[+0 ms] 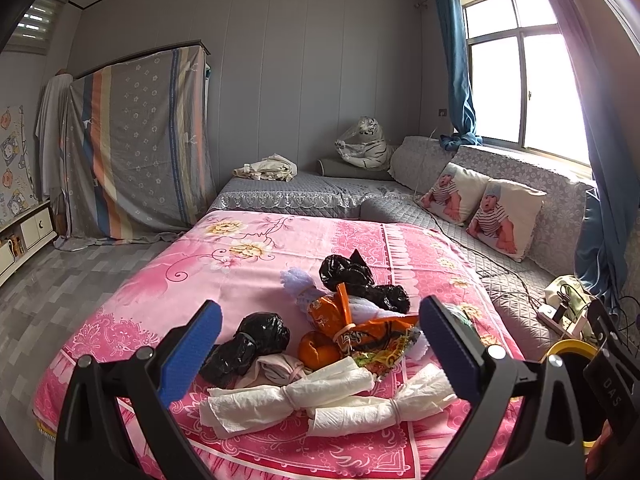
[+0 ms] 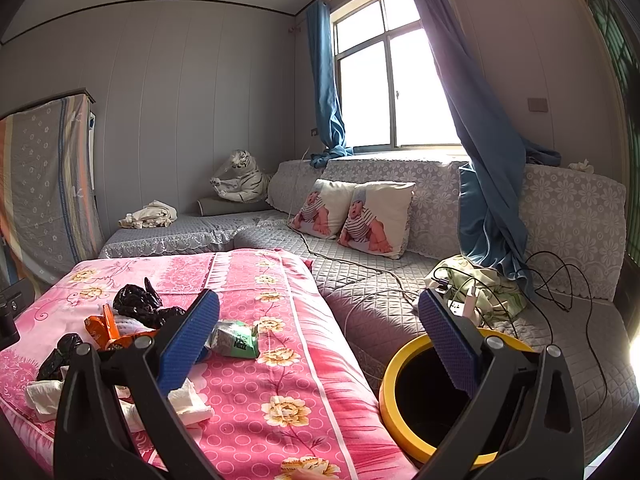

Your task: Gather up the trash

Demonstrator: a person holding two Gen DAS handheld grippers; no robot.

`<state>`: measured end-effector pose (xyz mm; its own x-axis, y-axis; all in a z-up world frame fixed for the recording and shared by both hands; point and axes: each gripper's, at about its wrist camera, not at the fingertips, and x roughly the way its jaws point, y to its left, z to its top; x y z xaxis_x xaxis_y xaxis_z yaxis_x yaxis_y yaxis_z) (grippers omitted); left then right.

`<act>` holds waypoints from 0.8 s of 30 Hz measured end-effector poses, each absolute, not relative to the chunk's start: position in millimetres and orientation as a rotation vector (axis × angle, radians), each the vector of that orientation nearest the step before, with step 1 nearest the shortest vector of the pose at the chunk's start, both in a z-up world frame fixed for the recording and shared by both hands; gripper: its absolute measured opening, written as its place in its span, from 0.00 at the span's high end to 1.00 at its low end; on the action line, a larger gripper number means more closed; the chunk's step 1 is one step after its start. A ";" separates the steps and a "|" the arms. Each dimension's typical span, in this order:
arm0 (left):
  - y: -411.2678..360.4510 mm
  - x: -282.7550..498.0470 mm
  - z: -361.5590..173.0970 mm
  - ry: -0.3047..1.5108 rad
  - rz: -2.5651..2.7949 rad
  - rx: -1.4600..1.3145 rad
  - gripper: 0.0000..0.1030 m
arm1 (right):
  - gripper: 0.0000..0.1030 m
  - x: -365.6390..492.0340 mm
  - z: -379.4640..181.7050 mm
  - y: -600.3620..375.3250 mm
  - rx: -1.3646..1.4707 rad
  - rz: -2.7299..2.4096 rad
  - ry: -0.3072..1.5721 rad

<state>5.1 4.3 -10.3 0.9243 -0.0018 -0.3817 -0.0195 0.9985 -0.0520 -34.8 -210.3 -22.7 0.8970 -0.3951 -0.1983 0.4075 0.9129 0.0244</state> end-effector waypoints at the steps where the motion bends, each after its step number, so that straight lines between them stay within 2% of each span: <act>1: 4.7 4.8 -10.0 0.392 0.009 -0.057 0.08 | 0.08 -34.9 -23.2 -210.7 0.067 -0.415 0.192; 24: 5.4 10.1 -7.0 0.394 0.002 -0.038 0.08 | 0.08 -31.1 -21.8 -210.4 0.065 -0.412 0.202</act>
<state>10.1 5.4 -7.0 0.9235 -0.0055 -0.3835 -0.0092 0.9993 -0.0365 -31.1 -210.4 -21.8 0.8966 -0.3907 -0.2083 0.4037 0.9146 0.0222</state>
